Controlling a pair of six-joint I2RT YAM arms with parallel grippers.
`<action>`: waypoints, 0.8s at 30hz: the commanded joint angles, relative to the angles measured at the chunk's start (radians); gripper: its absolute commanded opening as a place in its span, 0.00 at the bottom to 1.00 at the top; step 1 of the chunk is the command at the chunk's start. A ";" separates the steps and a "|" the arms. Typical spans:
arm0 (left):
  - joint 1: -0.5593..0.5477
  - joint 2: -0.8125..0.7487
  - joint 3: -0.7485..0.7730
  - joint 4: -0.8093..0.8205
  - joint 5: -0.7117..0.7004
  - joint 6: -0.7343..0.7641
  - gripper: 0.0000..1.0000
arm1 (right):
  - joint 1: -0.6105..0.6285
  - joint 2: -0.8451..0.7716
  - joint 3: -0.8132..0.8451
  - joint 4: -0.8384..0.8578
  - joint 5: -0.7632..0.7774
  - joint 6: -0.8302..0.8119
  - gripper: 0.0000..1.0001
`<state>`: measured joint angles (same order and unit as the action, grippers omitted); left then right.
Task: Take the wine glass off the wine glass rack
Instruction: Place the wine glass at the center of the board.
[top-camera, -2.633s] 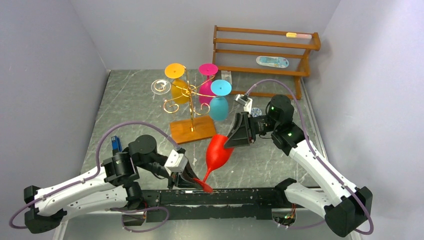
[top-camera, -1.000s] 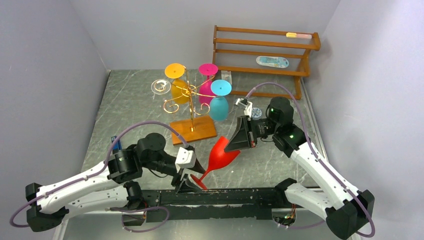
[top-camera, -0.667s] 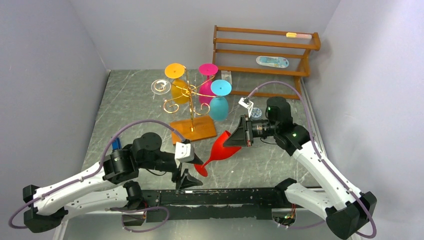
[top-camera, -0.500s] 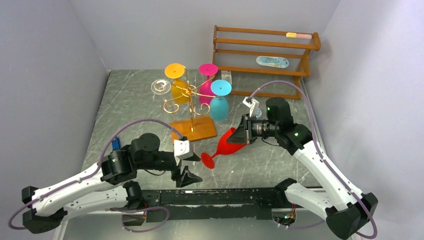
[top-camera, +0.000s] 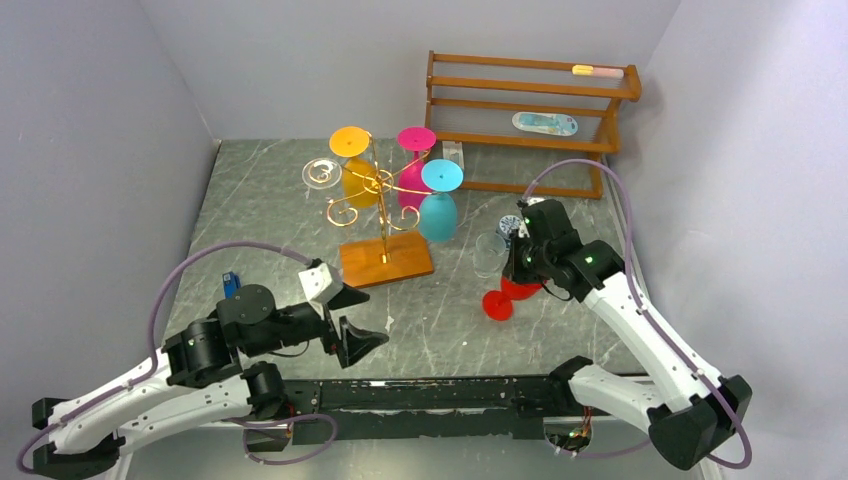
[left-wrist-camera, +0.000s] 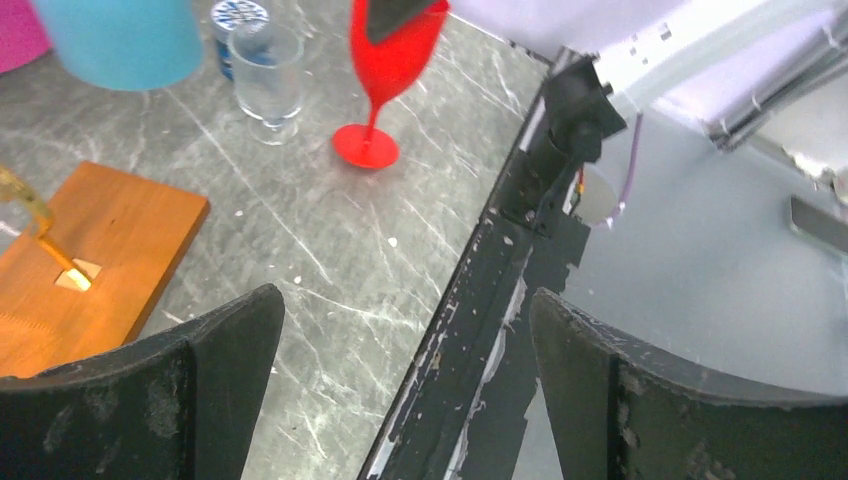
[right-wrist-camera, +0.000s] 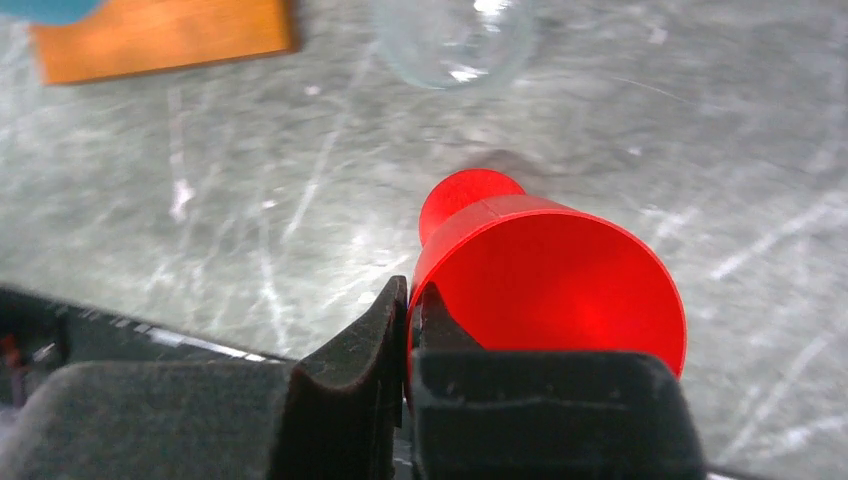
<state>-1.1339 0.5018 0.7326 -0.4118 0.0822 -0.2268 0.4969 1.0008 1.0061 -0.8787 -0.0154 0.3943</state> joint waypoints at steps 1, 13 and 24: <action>0.003 -0.031 0.003 -0.033 -0.165 -0.106 0.97 | 0.001 0.038 0.023 -0.069 0.256 0.041 0.00; 0.002 0.006 0.060 -0.104 -0.301 -0.220 0.97 | -0.045 0.135 0.034 0.158 0.411 0.043 0.00; 0.002 0.014 0.143 -0.246 -0.429 -0.266 0.97 | -0.056 0.287 0.077 0.270 0.372 0.002 0.00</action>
<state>-1.1339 0.5259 0.8127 -0.5777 -0.2565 -0.4717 0.4488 1.2457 1.0416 -0.6624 0.3428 0.4030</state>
